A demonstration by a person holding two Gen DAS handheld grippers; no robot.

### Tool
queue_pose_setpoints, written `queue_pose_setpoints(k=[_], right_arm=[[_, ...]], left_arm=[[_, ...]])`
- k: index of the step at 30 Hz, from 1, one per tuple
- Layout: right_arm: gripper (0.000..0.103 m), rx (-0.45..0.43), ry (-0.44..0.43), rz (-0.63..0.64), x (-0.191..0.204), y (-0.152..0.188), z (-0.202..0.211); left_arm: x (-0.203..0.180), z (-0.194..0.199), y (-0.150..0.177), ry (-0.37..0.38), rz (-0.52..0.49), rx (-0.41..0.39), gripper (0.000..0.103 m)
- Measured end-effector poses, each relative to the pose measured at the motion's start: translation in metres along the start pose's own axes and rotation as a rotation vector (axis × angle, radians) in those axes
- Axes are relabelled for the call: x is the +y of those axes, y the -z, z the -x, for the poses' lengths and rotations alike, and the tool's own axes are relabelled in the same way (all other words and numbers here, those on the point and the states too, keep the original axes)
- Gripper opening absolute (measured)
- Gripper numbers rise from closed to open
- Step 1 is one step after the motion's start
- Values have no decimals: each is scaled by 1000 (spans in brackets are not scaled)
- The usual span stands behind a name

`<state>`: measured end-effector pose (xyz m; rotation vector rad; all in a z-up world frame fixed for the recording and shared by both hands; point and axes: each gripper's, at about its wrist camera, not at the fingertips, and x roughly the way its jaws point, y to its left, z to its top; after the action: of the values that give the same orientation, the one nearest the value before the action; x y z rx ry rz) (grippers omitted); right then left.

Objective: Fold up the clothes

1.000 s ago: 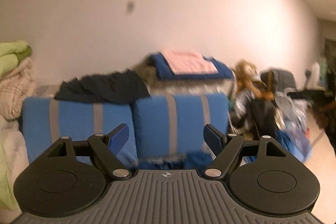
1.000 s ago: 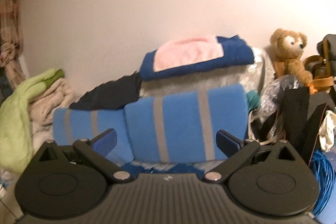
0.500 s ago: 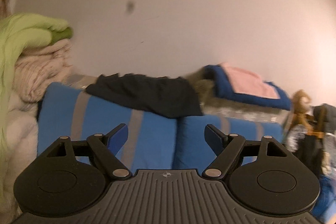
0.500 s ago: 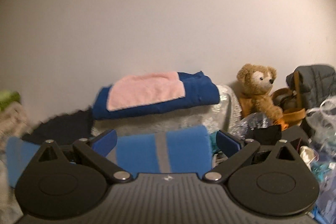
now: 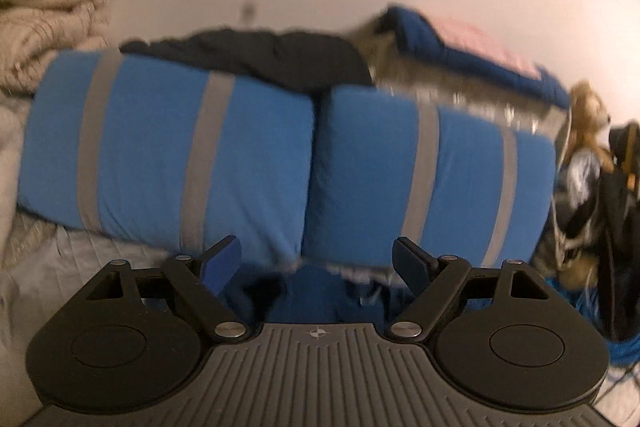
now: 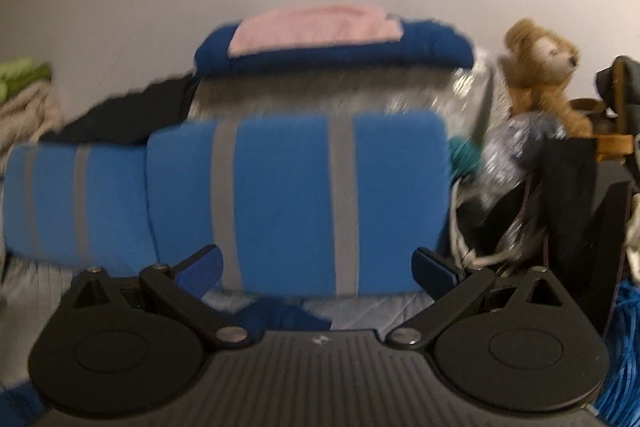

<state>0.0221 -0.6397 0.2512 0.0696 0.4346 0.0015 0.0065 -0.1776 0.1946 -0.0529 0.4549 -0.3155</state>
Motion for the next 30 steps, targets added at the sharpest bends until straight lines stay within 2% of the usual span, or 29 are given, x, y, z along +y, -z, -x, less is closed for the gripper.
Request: queue_pose_setpoints(k=[5, 8, 11, 14, 16, 20, 25, 30], right_arm=[[103, 47, -19, 37, 11, 42, -28], [103, 86, -46, 23, 17, 62, -49], [103, 113, -79, 14, 21, 78, -65], [103, 134, -113, 4, 24, 93, -78], [103, 136, -126, 7, 25, 99, -83], [102, 142, -145, 18, 24, 110, -94], [94, 185, -170, 28, 26, 124, -114], [85, 221, -90, 152, 38, 140, -144]], left_arm=[[-36, -26, 33, -20, -80, 50, 83], [-51, -39, 53, 3, -87, 71, 83], [-56, -48, 72, 26, -97, 72, 83], [-52, -57, 86, 18, -114, 90, 83], [-47, -59, 87, 5, -96, 102, 83], [-38, -56, 88, 32, -43, 101, 83], [-45, -58, 89, 89, -64, 113, 83], [-54, -58, 91, 117, -107, 103, 83]])
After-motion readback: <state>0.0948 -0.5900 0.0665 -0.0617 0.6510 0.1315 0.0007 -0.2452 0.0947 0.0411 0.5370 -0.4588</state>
